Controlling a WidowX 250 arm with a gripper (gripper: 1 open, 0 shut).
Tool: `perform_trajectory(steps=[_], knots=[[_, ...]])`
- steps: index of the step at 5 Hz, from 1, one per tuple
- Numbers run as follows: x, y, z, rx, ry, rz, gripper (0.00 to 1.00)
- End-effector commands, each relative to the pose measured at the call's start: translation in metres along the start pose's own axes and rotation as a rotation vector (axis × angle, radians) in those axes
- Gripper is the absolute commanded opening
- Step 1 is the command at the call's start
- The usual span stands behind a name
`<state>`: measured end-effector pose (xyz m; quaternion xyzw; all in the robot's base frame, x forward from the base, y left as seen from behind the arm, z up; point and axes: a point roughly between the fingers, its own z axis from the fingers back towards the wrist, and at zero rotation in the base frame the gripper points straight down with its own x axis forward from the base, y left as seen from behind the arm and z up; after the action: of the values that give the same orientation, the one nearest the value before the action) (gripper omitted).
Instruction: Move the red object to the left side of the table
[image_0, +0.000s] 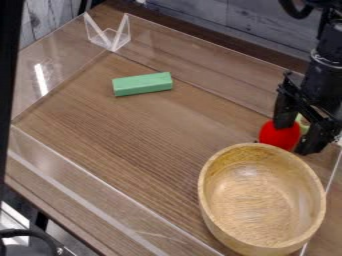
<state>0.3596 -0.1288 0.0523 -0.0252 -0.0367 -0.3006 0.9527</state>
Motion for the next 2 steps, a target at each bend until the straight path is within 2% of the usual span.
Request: perform_trajectory(steps=[1, 2], knots=[[0.0089, 0.0074, 0.0161, 0.017, -0.063, 0.000, 1.00], [0.0106, 0.0073, 0.0146, 0.015, -0.072, -0.006, 1.00]])
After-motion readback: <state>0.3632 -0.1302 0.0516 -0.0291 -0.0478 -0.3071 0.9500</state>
